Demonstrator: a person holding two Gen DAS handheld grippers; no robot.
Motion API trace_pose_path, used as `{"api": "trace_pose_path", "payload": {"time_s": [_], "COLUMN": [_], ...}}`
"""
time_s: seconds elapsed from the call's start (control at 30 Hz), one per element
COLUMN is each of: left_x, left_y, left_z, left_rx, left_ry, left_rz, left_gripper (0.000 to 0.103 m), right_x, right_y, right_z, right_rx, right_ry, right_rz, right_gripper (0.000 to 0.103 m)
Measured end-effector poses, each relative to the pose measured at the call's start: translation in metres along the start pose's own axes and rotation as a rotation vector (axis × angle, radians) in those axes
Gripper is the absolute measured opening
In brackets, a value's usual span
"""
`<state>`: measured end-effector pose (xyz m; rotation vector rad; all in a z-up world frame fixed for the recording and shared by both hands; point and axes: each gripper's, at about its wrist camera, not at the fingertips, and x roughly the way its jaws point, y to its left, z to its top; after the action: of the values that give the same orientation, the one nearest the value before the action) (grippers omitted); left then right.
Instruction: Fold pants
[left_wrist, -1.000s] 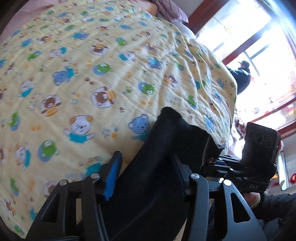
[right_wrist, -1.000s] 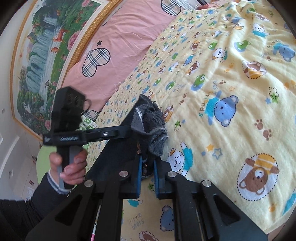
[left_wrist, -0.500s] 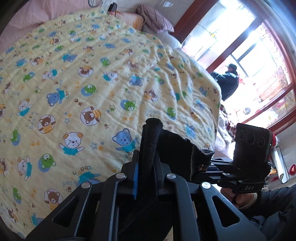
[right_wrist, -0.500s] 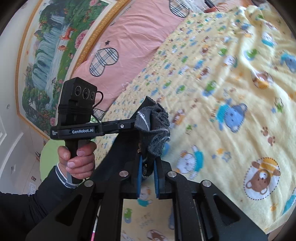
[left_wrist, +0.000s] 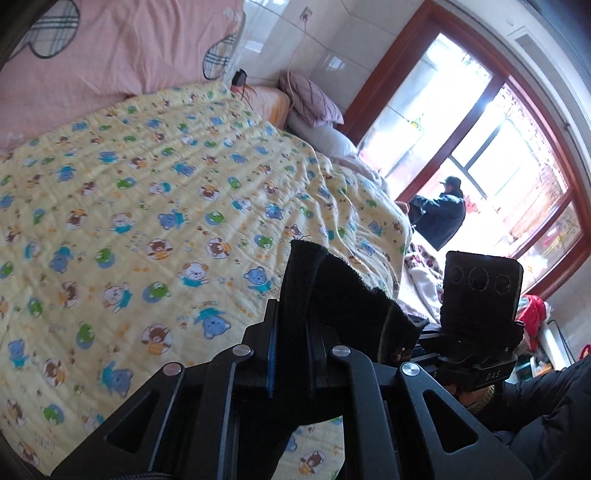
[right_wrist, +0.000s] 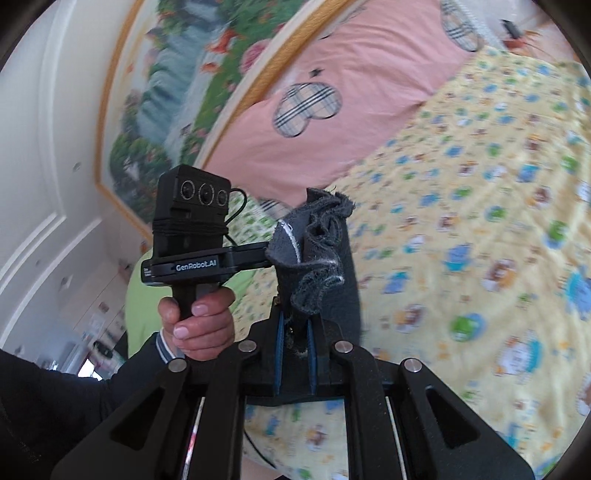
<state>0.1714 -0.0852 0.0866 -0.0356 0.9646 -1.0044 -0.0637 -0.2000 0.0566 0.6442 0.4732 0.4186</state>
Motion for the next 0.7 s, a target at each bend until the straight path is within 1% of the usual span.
{"api": "trace_pose_path", "payload": {"time_s": [0.13, 0.3, 0.6, 0.7], "left_x": [-0.027, -0.051, -0.084, -0.09], "left_y": [0.007, 0.021, 0.053, 0.064], "left_z": [-0.02, -0.048, -0.1, -0.116], "left_rx": [-0.021, -0.065, -0.164, -0.203], "left_ry": [-0.051, -0.102, -0.185, -0.201], "left_rz": [0.028, 0.052, 0.053, 0.057], "left_gripper": [0.011, 0.011, 0.011, 0.007], "right_x": [0.024, 0.056, 0.103, 0.117], "right_y": [0.018, 0.03, 0.047, 0.052], "right_z": [-0.003, -0.012, -0.03, -0.037], "right_rx": [-0.031, -0.048, -0.076, -0.098], "right_ry": [0.053, 0.126, 0.254, 0.295], "right_rz": [0.052, 0.089, 0.109, 0.106], "right_gripper": [0.012, 0.012, 0.012, 0.012]}}
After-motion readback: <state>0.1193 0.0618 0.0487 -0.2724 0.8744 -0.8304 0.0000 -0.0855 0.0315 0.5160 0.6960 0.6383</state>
